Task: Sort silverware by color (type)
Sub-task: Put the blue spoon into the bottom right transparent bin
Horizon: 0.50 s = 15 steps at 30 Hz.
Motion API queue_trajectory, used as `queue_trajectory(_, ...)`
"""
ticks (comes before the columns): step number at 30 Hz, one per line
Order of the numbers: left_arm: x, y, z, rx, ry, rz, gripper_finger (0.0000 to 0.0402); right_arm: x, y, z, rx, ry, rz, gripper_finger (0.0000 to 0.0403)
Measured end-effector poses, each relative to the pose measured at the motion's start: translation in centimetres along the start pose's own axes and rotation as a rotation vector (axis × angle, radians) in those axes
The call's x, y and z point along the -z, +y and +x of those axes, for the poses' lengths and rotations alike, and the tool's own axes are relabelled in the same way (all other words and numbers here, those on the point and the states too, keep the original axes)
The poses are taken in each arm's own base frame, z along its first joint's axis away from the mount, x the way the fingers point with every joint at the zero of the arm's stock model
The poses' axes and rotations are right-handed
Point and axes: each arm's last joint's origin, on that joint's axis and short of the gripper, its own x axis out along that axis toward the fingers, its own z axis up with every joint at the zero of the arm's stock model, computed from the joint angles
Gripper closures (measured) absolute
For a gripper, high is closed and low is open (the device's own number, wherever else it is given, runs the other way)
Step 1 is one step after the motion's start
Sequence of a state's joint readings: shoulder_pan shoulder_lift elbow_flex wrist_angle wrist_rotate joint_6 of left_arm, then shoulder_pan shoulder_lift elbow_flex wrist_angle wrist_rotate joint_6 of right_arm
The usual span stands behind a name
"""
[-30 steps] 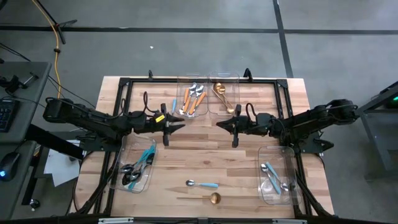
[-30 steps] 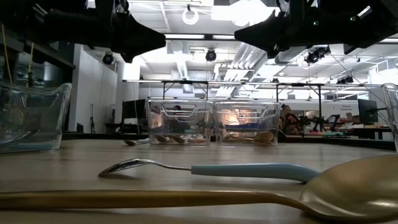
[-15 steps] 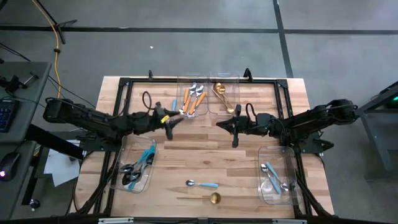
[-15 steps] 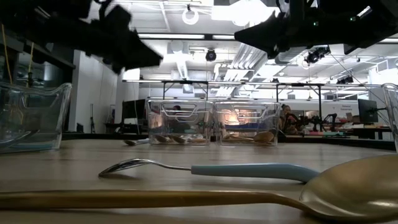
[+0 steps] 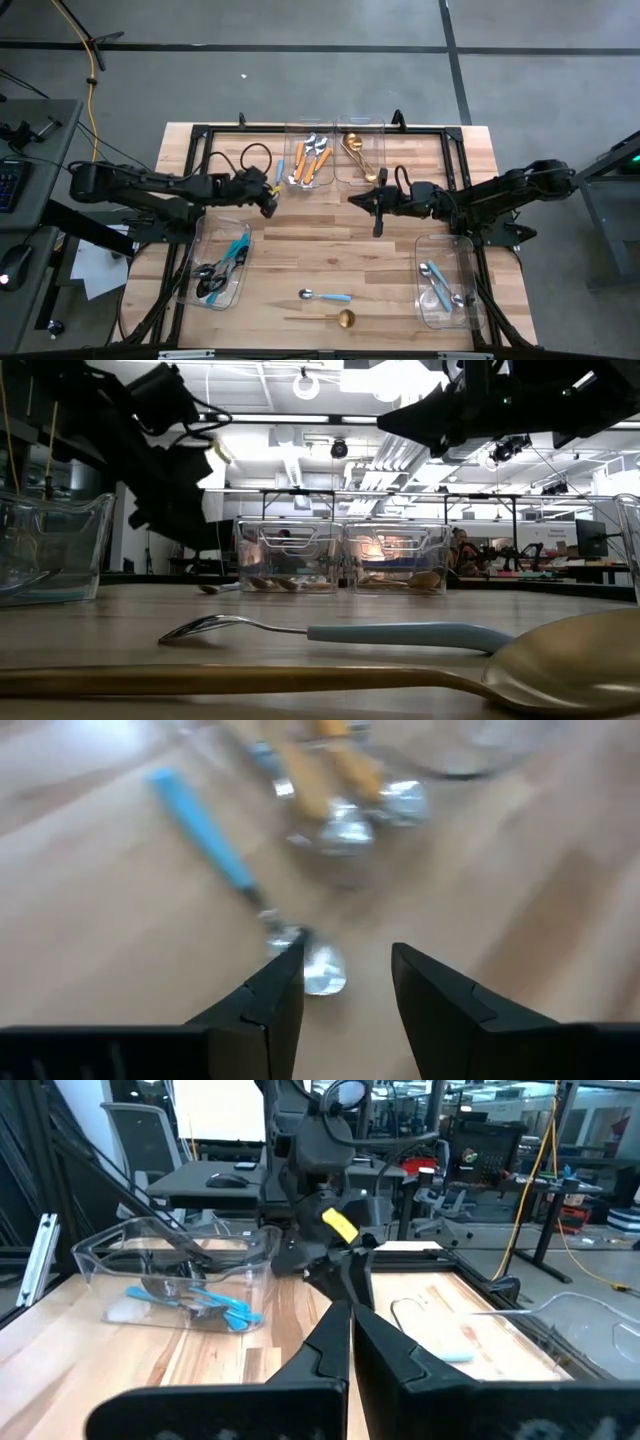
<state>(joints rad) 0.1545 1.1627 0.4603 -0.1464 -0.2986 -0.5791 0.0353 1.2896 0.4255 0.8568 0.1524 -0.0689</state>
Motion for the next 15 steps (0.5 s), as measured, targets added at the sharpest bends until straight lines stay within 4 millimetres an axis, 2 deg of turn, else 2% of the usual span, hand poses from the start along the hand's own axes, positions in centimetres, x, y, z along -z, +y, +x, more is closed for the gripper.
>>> queue_trajectory(5, 0.4, 0.2, 0.7, -0.029, 0.047, 0.003, 0.0259, 0.1, -0.4, 0.1, 0.002, 0.005, 0.020, 0.0403)
queue_trajectory(15, 1.4, -0.1, 3.3, -0.032, 0.109, 0.359, 0.0259, 0.1, -0.3, 0.1, 0.001, 0.008, 0.019, 0.0403)
